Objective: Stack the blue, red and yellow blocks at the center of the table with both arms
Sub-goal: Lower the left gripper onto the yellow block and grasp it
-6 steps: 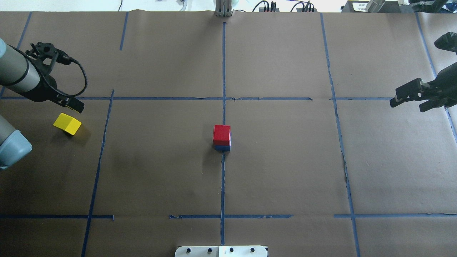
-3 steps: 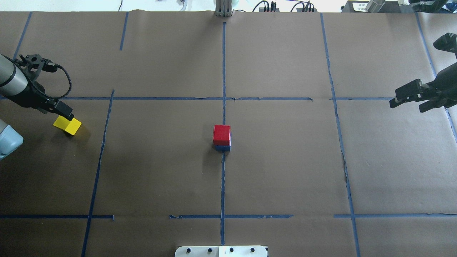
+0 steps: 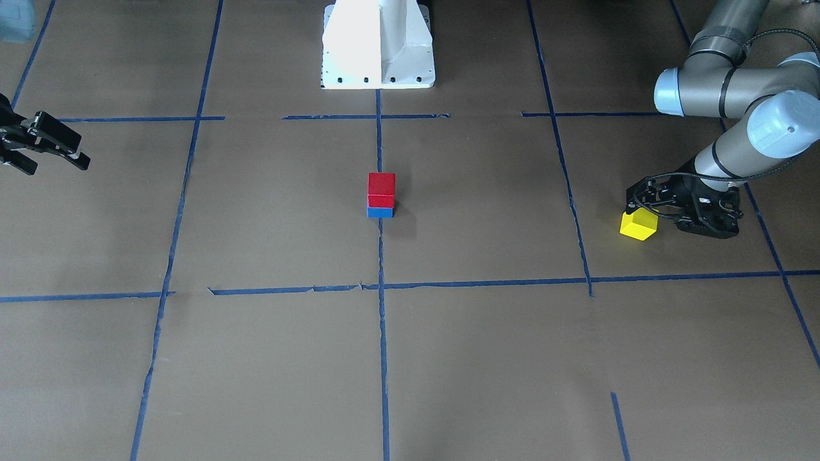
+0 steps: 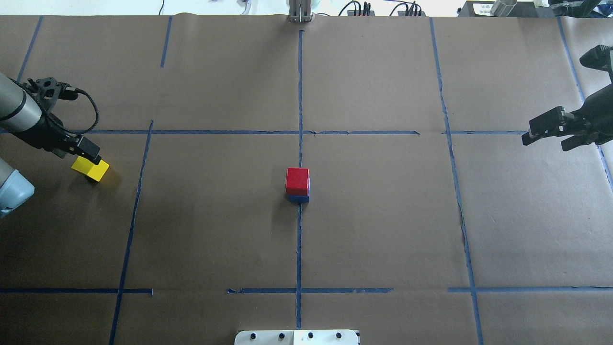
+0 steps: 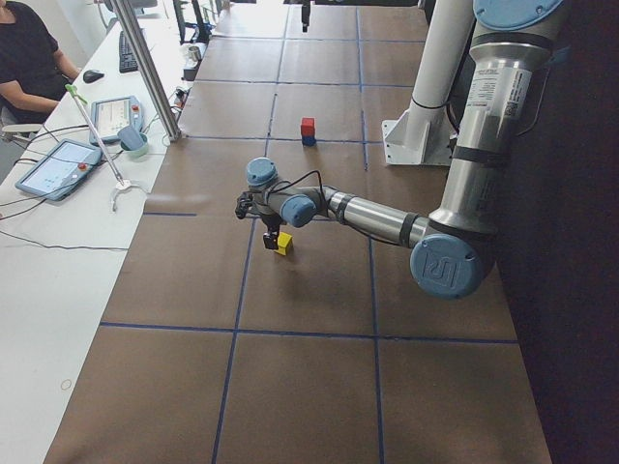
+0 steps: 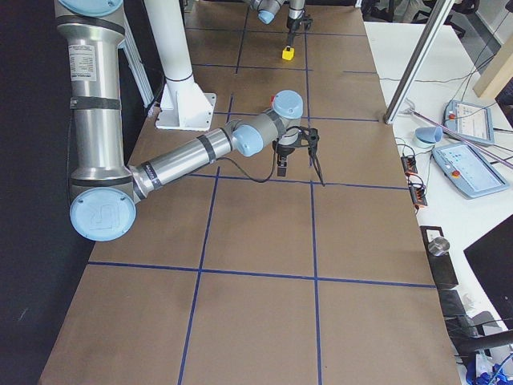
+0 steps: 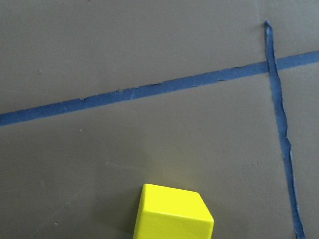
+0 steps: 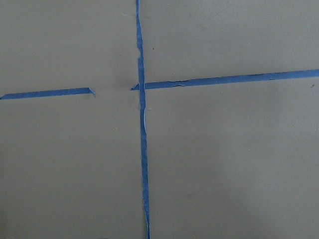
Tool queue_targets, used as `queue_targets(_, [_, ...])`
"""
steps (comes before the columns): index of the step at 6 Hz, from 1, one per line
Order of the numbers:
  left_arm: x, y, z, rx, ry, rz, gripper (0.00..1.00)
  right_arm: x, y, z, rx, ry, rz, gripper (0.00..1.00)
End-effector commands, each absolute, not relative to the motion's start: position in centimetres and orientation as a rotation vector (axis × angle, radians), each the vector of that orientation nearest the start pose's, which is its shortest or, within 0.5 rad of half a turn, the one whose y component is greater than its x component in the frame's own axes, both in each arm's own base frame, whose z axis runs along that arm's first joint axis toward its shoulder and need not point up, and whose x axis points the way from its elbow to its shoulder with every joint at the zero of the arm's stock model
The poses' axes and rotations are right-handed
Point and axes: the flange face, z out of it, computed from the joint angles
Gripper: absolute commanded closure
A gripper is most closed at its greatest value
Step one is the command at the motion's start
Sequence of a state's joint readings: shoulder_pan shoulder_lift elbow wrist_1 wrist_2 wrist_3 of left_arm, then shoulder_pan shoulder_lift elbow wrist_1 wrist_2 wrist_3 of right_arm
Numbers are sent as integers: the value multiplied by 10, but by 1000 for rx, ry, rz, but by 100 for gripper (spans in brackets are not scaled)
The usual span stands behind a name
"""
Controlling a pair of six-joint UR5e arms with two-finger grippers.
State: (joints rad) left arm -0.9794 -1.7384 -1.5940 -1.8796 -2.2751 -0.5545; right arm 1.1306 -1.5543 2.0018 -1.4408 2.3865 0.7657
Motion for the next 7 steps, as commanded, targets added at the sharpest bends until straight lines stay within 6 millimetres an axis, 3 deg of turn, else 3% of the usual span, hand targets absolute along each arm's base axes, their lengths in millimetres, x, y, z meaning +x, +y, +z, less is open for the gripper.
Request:
queue_targets(1, [280,-518,536,17,835,231,0,-151,-462,419,0,-962,63,0])
queue_targets(3, [290,-520,556,46,850,257,2,-151,-463,420,-2,-960,64,0])
queue_targets(4, [290,-520,556,58,852,260,40,-151,-463,420,-2,-960,64,0])
queue_targets(5, [289,-523,554,86,826,255,90,-151,-463,420,-2,-960,64,0])
queue_targets(6, [292,-527,537,108,841,262,100,-151,-463,420,-2,-960,64,0])
queue_targets(7, [293,-528,491,148,874,271,100,-151,-463,420,-2,-960,64,0])
